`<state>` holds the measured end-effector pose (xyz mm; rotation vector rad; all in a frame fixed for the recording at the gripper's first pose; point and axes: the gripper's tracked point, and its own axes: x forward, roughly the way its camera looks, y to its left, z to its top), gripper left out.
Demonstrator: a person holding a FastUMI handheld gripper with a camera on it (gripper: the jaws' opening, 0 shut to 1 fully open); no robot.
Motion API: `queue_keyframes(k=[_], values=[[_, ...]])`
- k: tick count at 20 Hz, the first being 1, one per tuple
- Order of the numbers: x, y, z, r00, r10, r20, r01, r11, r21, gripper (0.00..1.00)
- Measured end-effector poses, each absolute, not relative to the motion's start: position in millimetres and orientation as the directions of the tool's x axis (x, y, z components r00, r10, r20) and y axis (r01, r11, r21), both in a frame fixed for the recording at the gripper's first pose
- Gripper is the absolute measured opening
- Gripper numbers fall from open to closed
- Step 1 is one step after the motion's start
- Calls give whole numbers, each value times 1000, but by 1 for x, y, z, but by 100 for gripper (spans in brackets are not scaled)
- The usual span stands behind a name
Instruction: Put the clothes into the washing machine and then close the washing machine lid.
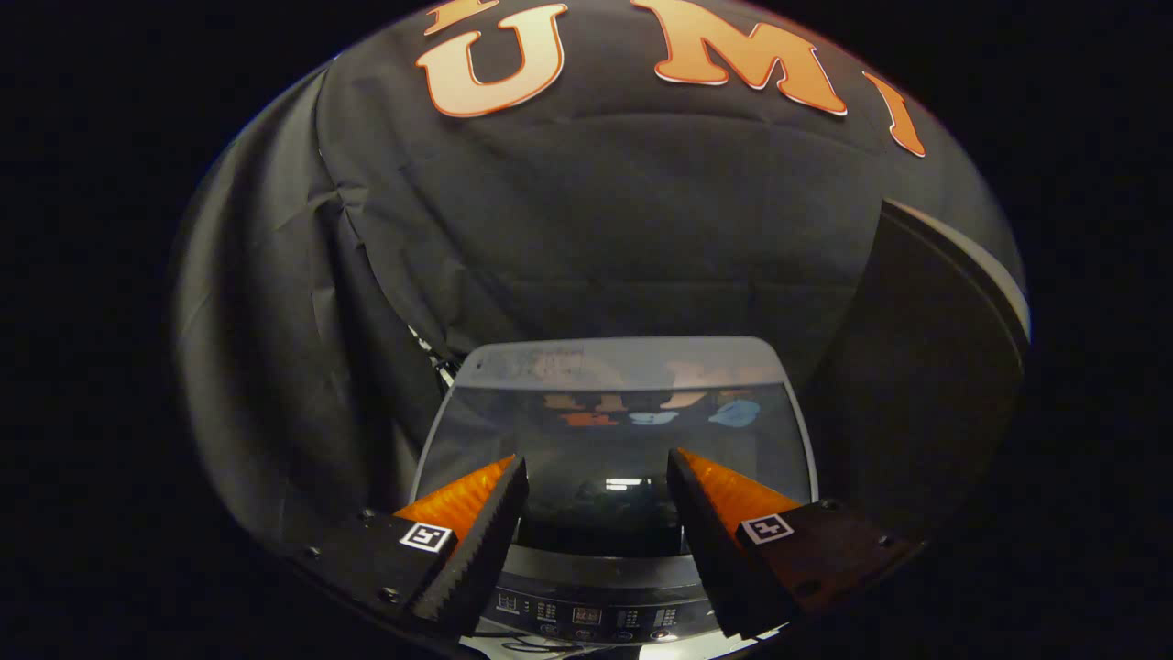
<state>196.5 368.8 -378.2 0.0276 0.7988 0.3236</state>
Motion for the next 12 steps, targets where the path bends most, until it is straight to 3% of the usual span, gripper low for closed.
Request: queue_keyframes(k=[5, 12], values=[[179, 369, -415, 600, 293, -744, -268, 950, 158, 99], [183, 370, -368, 649, 309, -695, -277, 947, 163, 99]])
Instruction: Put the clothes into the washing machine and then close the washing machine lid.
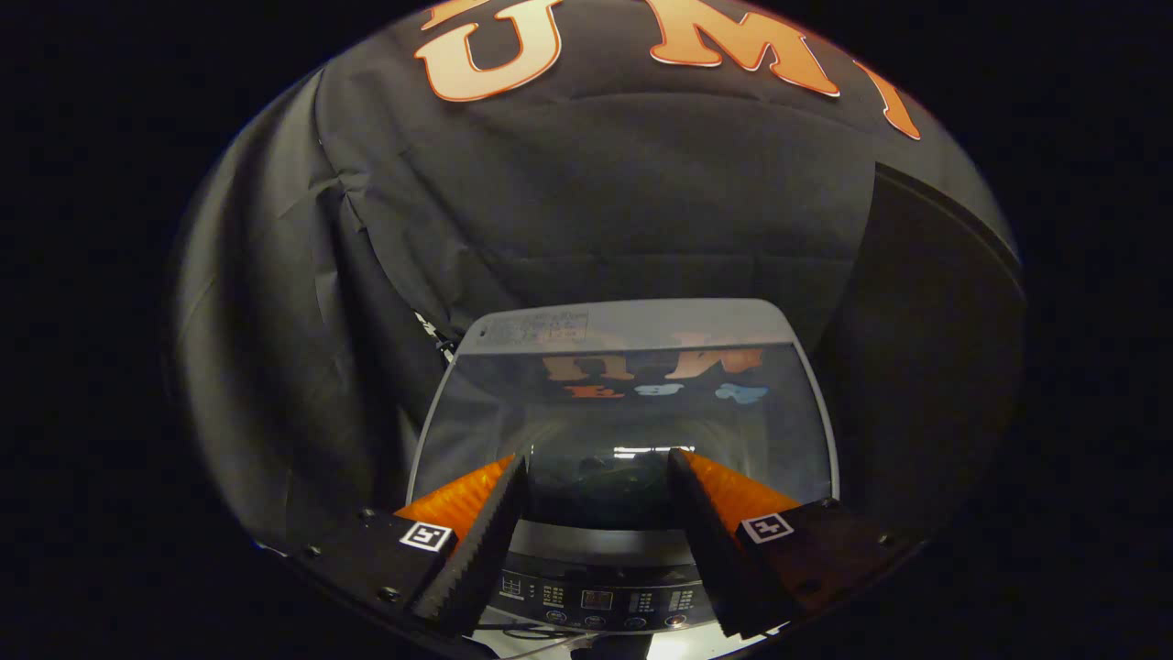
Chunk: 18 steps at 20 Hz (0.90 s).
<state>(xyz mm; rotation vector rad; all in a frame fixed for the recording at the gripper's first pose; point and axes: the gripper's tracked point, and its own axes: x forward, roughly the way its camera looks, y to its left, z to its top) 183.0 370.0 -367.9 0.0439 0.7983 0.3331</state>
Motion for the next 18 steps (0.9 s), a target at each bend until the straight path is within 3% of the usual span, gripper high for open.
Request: queue_keyframes(k=[7, 14, 18], values=[[177, 340, -221, 791, 362, -494, -327, 932, 160, 98], [141, 275, -77, 900, 315, -301, -294, 949, 115, 98], [134, 240, -35, 946, 246, -210, -234, 969, 81, 98]])
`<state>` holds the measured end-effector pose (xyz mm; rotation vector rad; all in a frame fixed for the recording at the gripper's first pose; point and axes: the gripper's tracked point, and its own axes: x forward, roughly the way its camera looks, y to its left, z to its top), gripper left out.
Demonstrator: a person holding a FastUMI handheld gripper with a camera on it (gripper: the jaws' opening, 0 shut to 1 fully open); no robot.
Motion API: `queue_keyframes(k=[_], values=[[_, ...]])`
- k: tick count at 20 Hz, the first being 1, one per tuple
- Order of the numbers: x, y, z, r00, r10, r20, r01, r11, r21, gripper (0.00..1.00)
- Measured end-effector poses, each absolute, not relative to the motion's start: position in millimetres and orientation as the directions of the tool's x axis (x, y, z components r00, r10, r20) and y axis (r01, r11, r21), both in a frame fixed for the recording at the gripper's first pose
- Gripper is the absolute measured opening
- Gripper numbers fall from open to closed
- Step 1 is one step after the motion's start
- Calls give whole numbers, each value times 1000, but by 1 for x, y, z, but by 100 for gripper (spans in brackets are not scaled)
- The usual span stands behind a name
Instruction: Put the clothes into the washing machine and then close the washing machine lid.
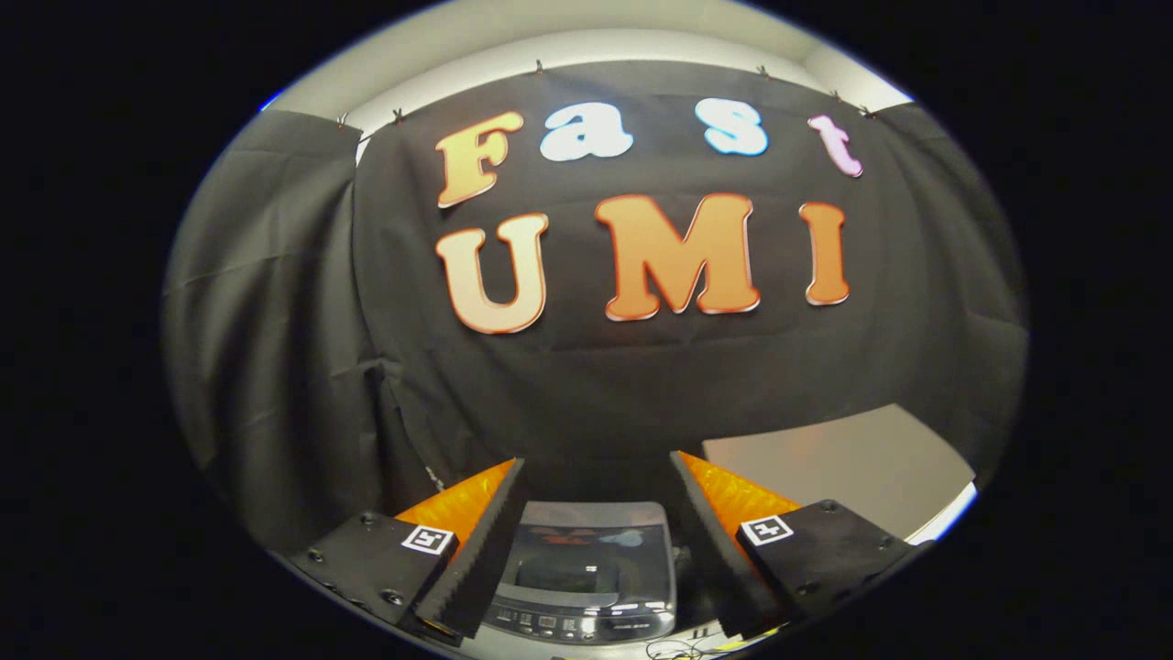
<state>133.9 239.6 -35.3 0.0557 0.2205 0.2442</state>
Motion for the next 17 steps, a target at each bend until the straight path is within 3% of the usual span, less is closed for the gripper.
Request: queue_keyframes(k=[8, 17], values=[[88, 125, 9, 986, 128, -102, -122, 990, 67, 98], [70, 70, 28, 996, 82, -33, -79, 994, 69, 98]])
